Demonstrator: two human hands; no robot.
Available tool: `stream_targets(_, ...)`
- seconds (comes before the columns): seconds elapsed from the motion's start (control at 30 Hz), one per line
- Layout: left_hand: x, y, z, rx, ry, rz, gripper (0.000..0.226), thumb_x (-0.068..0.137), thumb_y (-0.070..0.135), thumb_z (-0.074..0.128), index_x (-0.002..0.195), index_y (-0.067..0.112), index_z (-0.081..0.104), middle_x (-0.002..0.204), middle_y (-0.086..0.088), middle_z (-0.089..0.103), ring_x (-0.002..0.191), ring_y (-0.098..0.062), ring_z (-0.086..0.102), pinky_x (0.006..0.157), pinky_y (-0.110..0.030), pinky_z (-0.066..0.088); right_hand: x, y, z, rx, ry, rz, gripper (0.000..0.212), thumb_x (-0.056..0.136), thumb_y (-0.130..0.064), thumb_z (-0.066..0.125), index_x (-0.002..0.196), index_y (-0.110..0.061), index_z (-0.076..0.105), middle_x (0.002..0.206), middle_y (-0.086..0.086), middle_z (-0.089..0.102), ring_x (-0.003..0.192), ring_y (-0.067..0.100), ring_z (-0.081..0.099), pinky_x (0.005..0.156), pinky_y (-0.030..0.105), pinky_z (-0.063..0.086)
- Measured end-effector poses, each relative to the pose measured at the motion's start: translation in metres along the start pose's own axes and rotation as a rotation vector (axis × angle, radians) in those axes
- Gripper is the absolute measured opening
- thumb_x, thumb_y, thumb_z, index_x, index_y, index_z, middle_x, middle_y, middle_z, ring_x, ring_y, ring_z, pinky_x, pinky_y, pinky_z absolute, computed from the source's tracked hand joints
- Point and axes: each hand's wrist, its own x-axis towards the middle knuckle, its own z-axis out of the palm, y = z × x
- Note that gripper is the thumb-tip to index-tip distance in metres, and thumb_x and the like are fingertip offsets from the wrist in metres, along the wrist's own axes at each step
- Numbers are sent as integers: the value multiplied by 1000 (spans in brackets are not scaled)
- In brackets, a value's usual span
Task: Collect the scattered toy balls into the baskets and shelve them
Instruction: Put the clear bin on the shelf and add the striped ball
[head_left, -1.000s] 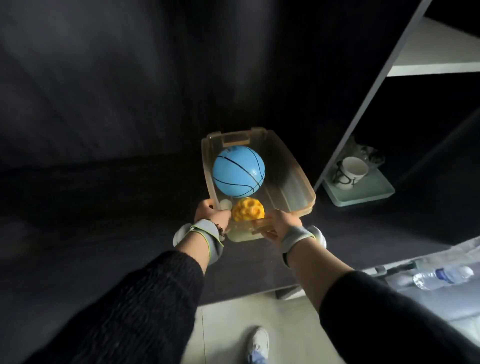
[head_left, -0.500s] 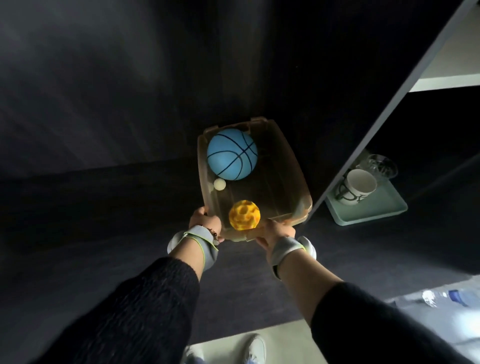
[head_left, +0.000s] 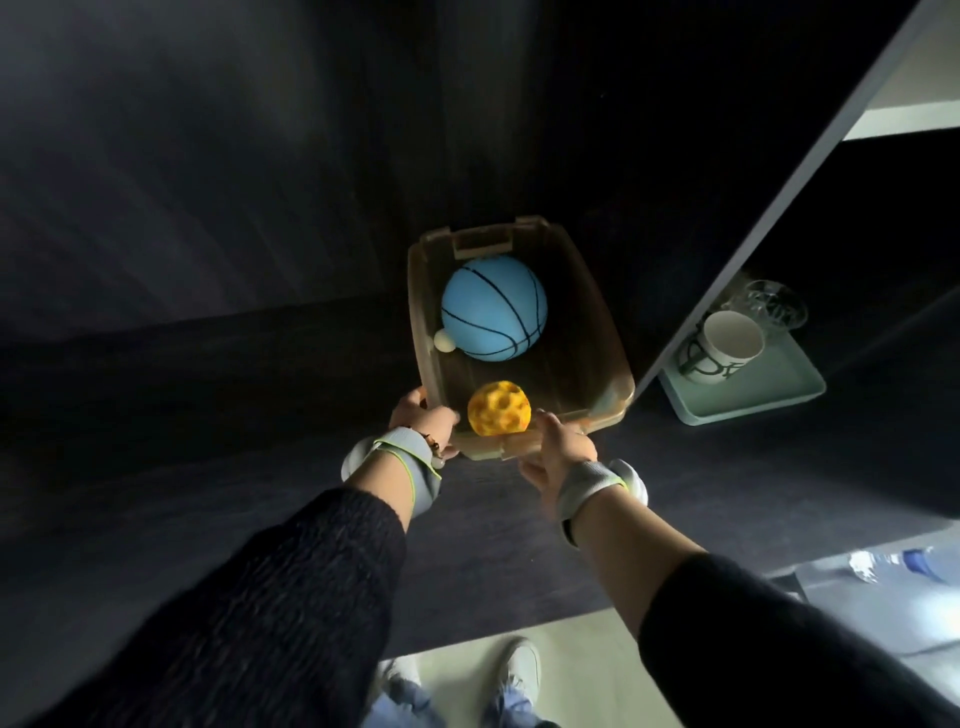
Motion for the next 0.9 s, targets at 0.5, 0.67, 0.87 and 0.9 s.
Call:
stream_targets(0.5,-26,-14,-143,-160,189,42,14,81,30,55,73,18,56,75,0,56,85,-30,61,90,-46,50,-118,48,141,-446,-325,-22,22,94,-30,52,103,-10,56,78,4,54,72,22,60,73,30,57)
stream_targets(0.67,-24,-18,-228,-248,256,72,19,81,28,53,75,12,59,75,-2,57,85,-31,62,88,-46,49,-150,70,214,-569,-413,-143,27,95,-30,48,111,-10,58,78,5,56,70,21,60,78,33,59)
stream_targets(0.87,-23,-36,-362,-371,403,118,46,83,26,51,121,1,56,73,-1,51,73,-27,54,71,-37,48,-214,113,327,-666,-515,-239,15,93,-24,51,87,-10,55,67,2,50,61,19,54,55,27,50)
stream_targets(0.9,-22,-40,-383,-395,418,116,43,86,24,50,122,1,56,73,-1,51,79,-28,54,76,-40,48,-223,122,346,-689,-535,-270,15,92,-24,52,83,-12,55,67,2,49,64,22,55,59,29,52)
